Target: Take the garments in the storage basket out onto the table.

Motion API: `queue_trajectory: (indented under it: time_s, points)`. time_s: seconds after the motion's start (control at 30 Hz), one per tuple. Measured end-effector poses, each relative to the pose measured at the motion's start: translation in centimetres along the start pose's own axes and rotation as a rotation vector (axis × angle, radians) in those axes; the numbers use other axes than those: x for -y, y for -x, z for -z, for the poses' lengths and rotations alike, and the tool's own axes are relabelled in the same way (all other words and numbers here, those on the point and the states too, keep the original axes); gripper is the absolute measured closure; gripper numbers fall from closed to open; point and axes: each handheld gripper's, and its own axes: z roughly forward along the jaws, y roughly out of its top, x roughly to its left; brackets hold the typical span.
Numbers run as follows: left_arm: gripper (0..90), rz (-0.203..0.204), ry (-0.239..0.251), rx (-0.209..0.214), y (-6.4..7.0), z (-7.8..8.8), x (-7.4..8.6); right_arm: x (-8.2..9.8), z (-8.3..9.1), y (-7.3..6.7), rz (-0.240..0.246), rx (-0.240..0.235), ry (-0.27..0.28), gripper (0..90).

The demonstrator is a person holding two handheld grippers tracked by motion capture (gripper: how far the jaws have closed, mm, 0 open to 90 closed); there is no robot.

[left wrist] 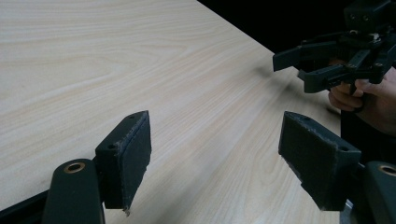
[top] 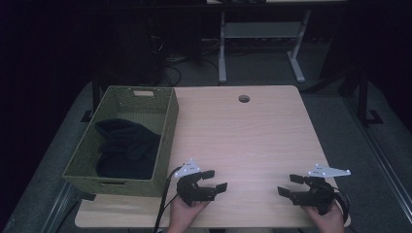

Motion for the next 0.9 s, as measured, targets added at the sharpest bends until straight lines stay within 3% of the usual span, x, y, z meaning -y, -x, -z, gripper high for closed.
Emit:
queue_trajectory:
  time_s: [0.47,0.77,0.9]
  points:
    - [25.5,-0.023,0.027,0.024,1.3,1.8,-3.8,-0.2,0.4,-0.2,-0.003,-0.007,0.021,19.9]
    - [25.3,-0.013,0.014,0.018,0.9,3.5,-5.6,-0.2,0.4,-0.2,-0.001,-0.01,0.029,19.7]
    - [25.3,-0.005,0.027,0.017,0.6,5.3,-6.5,-0.3,0.4,-0.4,0.005,-0.012,0.03,19.5]
